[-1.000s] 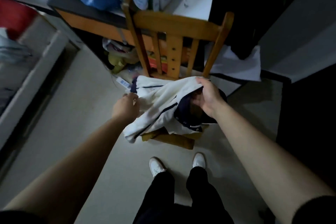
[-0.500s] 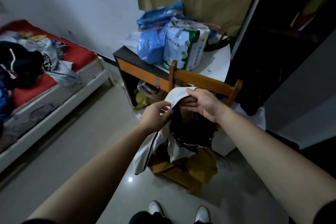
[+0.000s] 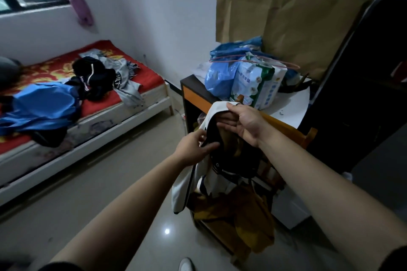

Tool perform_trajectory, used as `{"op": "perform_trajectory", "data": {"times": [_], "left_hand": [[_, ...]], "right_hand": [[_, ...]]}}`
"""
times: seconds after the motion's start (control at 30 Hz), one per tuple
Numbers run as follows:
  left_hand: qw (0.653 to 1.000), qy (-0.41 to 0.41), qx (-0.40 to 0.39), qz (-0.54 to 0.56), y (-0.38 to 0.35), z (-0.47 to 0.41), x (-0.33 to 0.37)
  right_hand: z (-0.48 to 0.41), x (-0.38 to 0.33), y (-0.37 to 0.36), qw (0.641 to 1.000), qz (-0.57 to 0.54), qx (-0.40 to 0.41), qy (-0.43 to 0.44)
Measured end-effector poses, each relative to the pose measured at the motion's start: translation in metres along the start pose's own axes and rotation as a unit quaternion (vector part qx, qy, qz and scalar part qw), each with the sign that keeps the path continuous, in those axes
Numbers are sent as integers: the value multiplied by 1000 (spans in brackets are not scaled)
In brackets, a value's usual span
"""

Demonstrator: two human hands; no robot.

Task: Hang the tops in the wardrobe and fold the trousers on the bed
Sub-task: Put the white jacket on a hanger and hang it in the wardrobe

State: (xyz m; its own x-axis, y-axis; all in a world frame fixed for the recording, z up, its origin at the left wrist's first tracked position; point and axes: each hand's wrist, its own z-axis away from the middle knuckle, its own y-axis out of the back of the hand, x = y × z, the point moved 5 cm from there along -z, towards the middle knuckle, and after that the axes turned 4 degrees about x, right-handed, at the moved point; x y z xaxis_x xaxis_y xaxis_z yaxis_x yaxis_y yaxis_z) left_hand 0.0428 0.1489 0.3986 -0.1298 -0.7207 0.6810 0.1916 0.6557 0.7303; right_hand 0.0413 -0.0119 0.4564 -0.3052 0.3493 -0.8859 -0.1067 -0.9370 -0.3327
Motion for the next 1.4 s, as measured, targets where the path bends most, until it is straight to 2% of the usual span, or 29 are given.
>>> {"op": "perform_trajectory", "data": {"times": [0.1,0.2,0.23,0.3,0.33,0.4,0.47,0.5,0.57,0.6,0.7,0.73,0.77,0.8,0.87,0.9,0.93,1.07,1.2,1.27,1.33,1.4], "left_hand": [[988,30,124,84,8,10,-7],[967,42,193,163,18,25,-16],[955,62,226,184,25,32,-22],[930,91,293,204,44,46,-36],[922,96,318,201,56,52,-42],[911,91,363,173,84,63,-51],[903,80,400,133,113,75,-60],[898,77,416,118,128,82,-65],[880,87,453,111,157,97,-79],[869,99,470,117,172,106,-90],[854,141,486,124,212,133,-134],[855,154,480,120,224,141,-152],[859,170,468,118,234,150,-171],[863,187,455,115,245,159,-191],[864,227,432,122,265,177,-233],[864,242,422,130,274,188,-255],[865,251,411,139,285,200,-276],[878,262,380,126,326,248,-355],[850,325,373,183,354,298,-408],[820,373,368,229,360,316,-432],[759,437,386,289,365,333,-451],[705,473,395,351,367,345,-460]], "right_hand": [[4,-1,-13,997,-59,-47,-8],[1,-1,-23,996,-65,-63,-7],[1,1,-27,998,-33,-48,4],[-3,5,-29,990,131,3,60],[-6,10,-32,963,248,15,101],[-10,25,-37,877,450,6,167],[-12,51,-50,785,578,16,222],[-13,62,-57,756,603,34,251],[-12,81,-72,738,607,84,282],[-15,89,-78,737,612,102,269],[-34,118,-111,725,671,84,129],[-39,130,-128,732,675,53,76],[-42,140,-150,755,654,22,42],[-43,149,-175,789,614,-4,19],[-42,165,-232,879,474,-45,-35],[-39,172,-261,911,401,-64,-70],[-35,180,-291,928,346,-87,-104],[-29,224,-383,935,244,-164,-198],[-30,262,-449,925,197,-202,-253],[-32,272,-478,915,203,-230,-264],[-44,277,-502,905,246,-254,-237],[-58,274,-520,870,371,-283,-159]]}}
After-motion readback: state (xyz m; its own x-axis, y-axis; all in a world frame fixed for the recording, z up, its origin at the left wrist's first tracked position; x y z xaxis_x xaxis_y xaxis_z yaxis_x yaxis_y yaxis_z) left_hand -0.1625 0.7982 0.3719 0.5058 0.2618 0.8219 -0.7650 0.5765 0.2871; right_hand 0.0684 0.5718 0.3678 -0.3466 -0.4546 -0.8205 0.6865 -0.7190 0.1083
